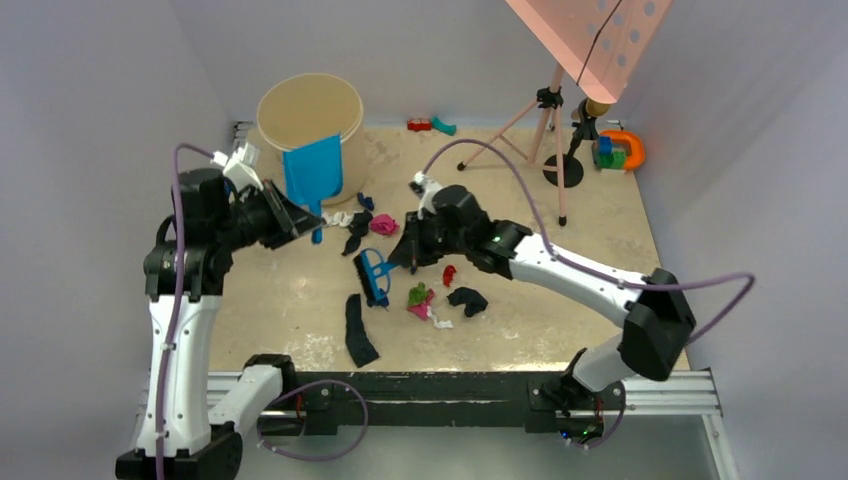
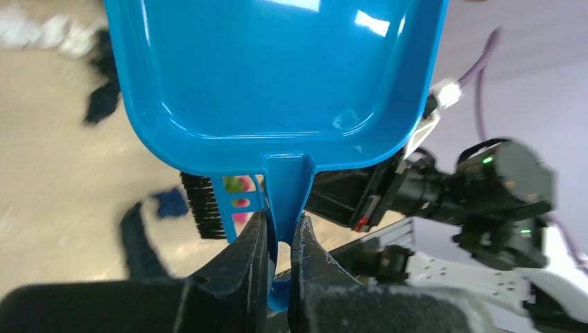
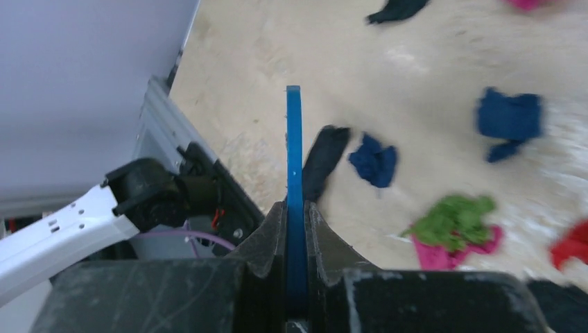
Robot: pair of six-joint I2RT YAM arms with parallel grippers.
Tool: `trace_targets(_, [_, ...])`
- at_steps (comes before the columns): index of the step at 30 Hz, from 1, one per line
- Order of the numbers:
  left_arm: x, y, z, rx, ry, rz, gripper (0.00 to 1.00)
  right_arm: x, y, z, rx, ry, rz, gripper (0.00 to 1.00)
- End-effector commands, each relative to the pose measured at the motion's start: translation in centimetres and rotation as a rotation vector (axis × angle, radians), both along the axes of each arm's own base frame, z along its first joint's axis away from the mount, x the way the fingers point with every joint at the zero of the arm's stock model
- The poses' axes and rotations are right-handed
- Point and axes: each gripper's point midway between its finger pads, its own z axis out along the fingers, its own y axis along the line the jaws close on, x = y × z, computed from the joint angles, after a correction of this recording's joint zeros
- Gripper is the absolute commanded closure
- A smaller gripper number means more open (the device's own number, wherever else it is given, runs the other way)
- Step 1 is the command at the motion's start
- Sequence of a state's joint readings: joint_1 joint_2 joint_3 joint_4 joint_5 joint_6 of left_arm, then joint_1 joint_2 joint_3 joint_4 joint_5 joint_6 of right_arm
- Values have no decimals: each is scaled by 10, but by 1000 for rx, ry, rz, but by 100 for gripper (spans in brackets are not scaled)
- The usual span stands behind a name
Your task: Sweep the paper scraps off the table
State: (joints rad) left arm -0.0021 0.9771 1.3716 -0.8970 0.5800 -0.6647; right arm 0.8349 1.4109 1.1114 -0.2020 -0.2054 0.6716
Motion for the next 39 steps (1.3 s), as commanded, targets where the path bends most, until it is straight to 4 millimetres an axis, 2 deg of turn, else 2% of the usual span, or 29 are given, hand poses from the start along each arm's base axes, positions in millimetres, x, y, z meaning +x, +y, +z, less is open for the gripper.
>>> trace_targets(1, [-43,32,-62,239,89,52,100,-53,61,15,21,18,292,100])
trace_targets(5, [-55,61,-70,355,53,194,100,-87,90,-16,-76,63,414,100])
trace_targets(8, [-60,80,-72,412,24,290,100,-99,94,-46,-190,97,448,100])
trace_targets(13, [-63,90,-78,445,5,341,100,-103,74,-96,-391,148,447,100])
trace_targets(15, [-62,91,-81,451,8,344,100,-93,60,-104,-485,130,398,100])
trace_targets(17, [-61,91,-84,449,11,343,100,-72,42,-107,-595,68,303,100])
trace_targets(21, [-60,89,-87,442,16,335,100,-25,2,-90,-781,-38,99,100])
trace_targets(25, [-63,89,-89,442,10,334,100,1,-29,-64,-840,-82,-35,100])
trace_targets(27, [-65,91,-93,448,12,342,100,6,-32,-48,-807,-99,-63,100])
trace_targets(30, [-69,95,-97,459,6,365,100,7,-14,-20,-677,-133,-58,100])
trace_targets(35, [-73,102,-96,478,-23,403,100,8,53,33,-311,-205,37,100])
trace_targets(39, [-79,115,-98,518,-25,466,100,26,94,55,-131,-195,24,100])
